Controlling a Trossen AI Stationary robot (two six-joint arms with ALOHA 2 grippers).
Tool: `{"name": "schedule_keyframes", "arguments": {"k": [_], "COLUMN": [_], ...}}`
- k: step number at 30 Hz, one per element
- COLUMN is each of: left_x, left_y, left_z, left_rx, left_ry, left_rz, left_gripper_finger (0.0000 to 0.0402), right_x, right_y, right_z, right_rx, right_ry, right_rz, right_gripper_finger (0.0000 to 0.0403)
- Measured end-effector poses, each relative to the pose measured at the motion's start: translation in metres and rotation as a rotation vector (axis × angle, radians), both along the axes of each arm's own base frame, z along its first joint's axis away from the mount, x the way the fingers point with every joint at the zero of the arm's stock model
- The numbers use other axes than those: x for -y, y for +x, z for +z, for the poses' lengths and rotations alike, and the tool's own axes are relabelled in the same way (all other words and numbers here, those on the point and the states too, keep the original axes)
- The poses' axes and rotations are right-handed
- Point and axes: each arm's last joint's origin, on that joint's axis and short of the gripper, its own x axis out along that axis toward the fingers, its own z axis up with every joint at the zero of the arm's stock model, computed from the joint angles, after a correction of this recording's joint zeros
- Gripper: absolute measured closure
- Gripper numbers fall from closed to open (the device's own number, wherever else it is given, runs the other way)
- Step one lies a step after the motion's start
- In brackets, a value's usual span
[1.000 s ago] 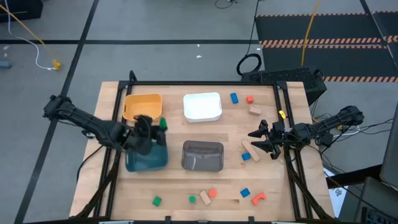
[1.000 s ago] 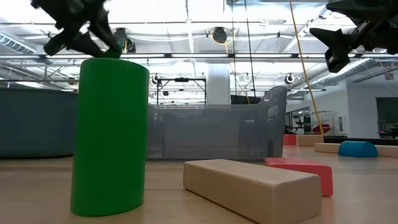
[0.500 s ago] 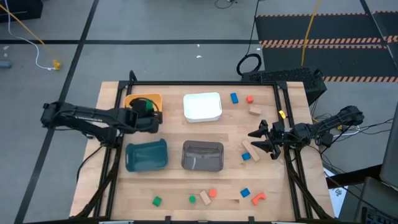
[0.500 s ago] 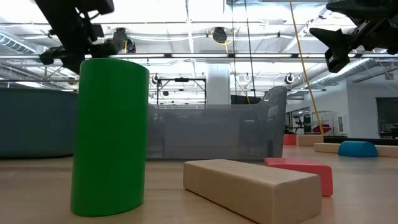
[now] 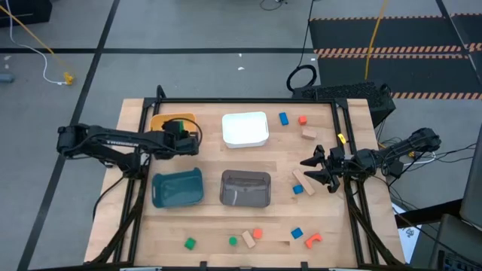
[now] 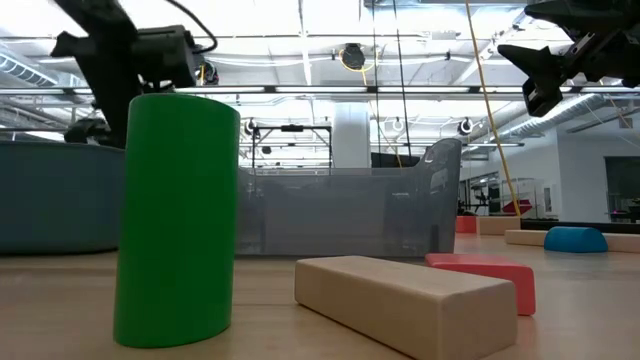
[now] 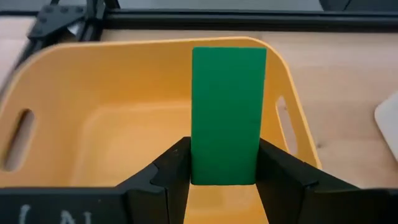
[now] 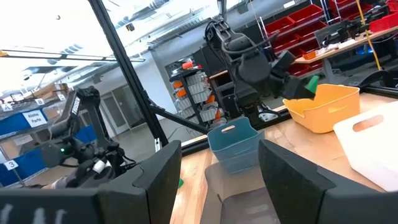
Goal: Sort & place blocks by color
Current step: Put the left green block into the yellow bin, then put the right green block into the yellow bin
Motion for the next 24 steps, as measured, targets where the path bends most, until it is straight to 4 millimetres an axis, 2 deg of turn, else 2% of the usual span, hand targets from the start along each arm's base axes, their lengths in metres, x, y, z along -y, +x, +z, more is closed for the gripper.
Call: {"name": "schedule_keyframes", "arguments": {"k": [7,12,15,18,24], "left_x": [-0.002,-0.002,-0.002,-0.002,0.013], "left_y": [-0.003,-0.004,-0.005,-0.004,0.003], "left_z": [-0.019,-0.021,-0.014,0.002,0.031], "left_rx": [0.079,0.101,0.119,0.161,0.251], "left_ry": [-0.020,-0.013,0.025,0.061,0.144], "left_rz": [0.015,0.024,0.018,-0.023,-0.276], "left_gripper_finger": [0.0234,0.0232,0.0232,0.0231,0.0231], "right_x": [0.000,0.000,0.000,0.000,0.000], "right_y": [0.000,0.000,0.000,0.000,0.000], "right_z": [0.000,0.000,0.000,0.000,0.000], "right_rx": [0.000,0.000,0.000,0.000,0.000], "right_ry": [0.000,0.000,0.000,0.000,0.000], "right_rz": [0.000,0.000,0.000,0.000,0.000], "right_gripper_finger": [0.0195,0.0195,0.0195,0.0195,0.0195]}}
